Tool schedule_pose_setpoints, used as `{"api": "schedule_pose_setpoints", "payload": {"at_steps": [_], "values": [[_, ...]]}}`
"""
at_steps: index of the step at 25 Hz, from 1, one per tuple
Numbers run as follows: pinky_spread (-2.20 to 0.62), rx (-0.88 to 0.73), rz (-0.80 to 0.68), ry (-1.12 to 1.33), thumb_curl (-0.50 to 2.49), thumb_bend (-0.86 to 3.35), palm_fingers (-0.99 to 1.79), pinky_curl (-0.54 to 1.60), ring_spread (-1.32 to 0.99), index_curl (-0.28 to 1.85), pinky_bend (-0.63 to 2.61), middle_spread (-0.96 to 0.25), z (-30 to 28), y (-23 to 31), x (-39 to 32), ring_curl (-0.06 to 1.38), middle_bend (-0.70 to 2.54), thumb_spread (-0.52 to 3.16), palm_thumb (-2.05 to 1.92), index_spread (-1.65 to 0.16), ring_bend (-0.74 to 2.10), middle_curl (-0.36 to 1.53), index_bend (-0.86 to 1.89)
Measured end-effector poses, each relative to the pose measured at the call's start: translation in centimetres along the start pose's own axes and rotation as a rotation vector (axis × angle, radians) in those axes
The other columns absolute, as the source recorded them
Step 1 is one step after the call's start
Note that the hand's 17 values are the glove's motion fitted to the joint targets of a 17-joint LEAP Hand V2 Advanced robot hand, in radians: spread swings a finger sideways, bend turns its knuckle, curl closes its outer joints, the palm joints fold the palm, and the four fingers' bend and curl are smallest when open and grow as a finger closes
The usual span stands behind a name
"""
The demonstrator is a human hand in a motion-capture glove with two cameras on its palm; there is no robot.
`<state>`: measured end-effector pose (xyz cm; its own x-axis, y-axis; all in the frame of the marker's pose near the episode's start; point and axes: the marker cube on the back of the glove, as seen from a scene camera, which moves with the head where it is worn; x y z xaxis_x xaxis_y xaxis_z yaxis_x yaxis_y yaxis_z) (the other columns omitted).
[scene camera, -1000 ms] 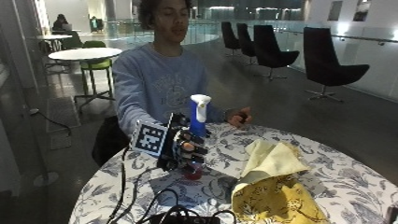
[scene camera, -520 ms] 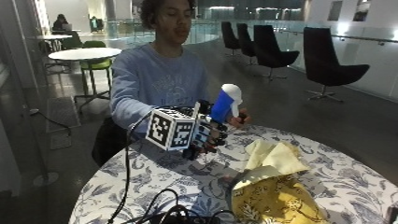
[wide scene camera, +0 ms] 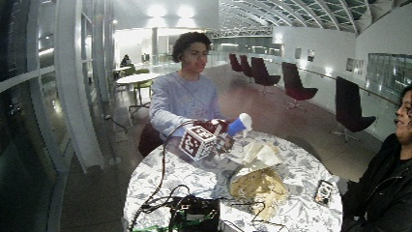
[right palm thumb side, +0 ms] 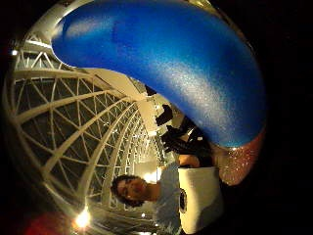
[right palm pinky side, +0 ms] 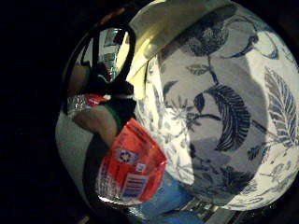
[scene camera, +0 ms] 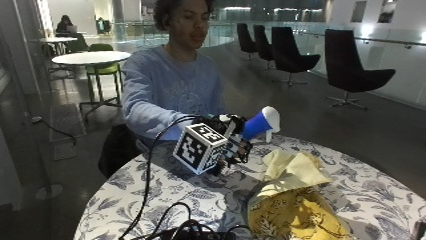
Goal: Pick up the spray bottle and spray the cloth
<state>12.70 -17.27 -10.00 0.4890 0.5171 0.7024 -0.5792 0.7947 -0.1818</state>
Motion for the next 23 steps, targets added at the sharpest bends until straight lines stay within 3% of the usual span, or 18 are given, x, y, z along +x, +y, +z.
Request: {"api": "schedule_pose_setpoints", "payload": {"at_steps": [23], "values": [[0.26,-0.035,0.089,-0.046,0.58,-0.03,1.05,0.35,0.01,0.27,0.24,-0.05,1.7,0.2,0.1,0.4,0.31,0.83,0.88,-0.16,0.5,0.46,0.1]]}}
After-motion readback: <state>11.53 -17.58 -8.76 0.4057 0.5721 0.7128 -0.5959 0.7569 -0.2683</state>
